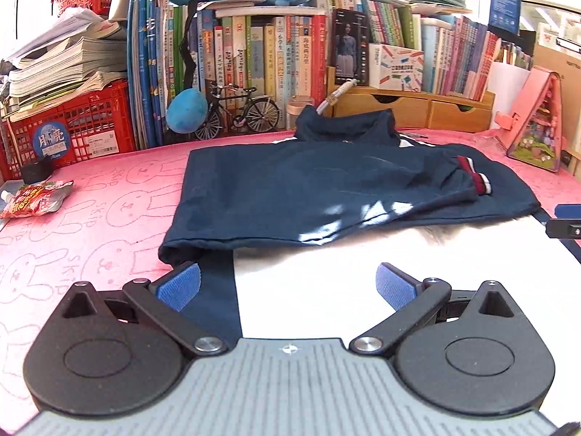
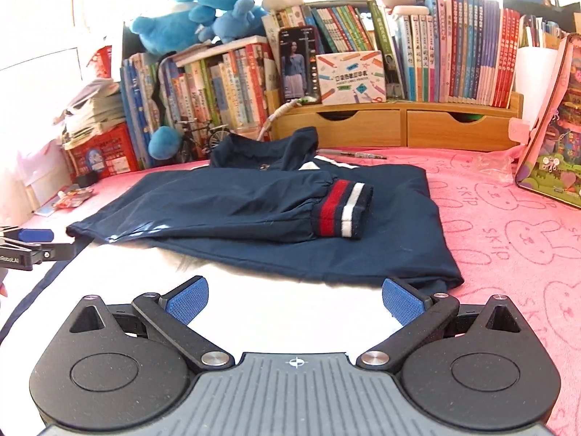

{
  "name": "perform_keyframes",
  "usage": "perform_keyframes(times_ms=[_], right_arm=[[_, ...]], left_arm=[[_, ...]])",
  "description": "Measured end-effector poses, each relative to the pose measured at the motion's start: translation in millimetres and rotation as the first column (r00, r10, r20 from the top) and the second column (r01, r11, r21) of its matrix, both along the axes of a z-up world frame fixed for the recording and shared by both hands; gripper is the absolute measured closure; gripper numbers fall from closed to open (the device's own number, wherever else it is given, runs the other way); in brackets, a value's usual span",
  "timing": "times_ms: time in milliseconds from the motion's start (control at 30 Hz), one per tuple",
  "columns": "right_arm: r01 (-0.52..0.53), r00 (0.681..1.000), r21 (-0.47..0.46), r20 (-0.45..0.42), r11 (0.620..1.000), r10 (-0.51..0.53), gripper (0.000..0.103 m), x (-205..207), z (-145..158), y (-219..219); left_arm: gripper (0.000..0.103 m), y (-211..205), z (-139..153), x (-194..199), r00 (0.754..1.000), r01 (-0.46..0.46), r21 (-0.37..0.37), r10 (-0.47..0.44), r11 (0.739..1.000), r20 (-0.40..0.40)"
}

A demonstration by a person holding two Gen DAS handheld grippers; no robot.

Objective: Fold clothes

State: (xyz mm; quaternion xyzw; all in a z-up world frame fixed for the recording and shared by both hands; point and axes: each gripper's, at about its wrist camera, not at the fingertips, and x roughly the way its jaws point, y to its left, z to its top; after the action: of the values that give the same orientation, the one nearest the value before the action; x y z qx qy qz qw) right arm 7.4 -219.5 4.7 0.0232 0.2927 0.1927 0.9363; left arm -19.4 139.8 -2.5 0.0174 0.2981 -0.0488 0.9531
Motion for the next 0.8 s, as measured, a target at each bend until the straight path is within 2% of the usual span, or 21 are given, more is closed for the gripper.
perform_keyframes(times_ms=[133,233,333,400,467,600,733,800], right_arm=[[-0.104,0.993,-0.013,0.049,0.994,0.105,0.0,-37,-1,23],[-0.192,0.977,-0.055,0.084,0.98,0.197,0.0,-66,-5,47],[-0.268,0.957,-0.116,0.083,0.957,0.278,0.0,-90,-13,66],[-0.301,0.946,-0.149,0.075,0.942,0.315,0.0,-103,-20,74],[-0.303,0.948,-0.144,0.057,0.942,0.313,0.0,-112,-29,74],[-0.256,0.966,-0.032,0.039,0.966,0.257,0.0,-119,-36,46],[-0.18,0.98,-0.107,0.068,0.978,0.188,0.0,-134,-37,27],[-0.137,0.986,-0.116,0.078,0.984,0.147,0.0,-142,-39,13]], left_arm=[[0.0,-31,-7,-27,0.997,0.081,0.036,-0.081,0.996,-0.003],[0.0,-50,-17,-43,0.991,0.13,0.068,-0.129,0.989,-0.019],[0.0,-62,-31,-55,0.987,0.154,0.102,-0.149,0.983,-0.051],[0.0,-63,-37,-65,0.988,0.154,0.104,-0.151,0.983,-0.042],[0.0,-59,-38,-71,0.987,0.155,0.077,-0.152,0.985,-0.052],[0.0,-48,-39,-85,0.991,0.129,0.043,-0.127,0.991,-0.05],[0.0,-41,-38,-101,0.995,0.097,0.04,-0.096,0.994,-0.039],[0.0,-38,-38,-109,0.997,0.077,0.036,-0.076,0.996,-0.034]])
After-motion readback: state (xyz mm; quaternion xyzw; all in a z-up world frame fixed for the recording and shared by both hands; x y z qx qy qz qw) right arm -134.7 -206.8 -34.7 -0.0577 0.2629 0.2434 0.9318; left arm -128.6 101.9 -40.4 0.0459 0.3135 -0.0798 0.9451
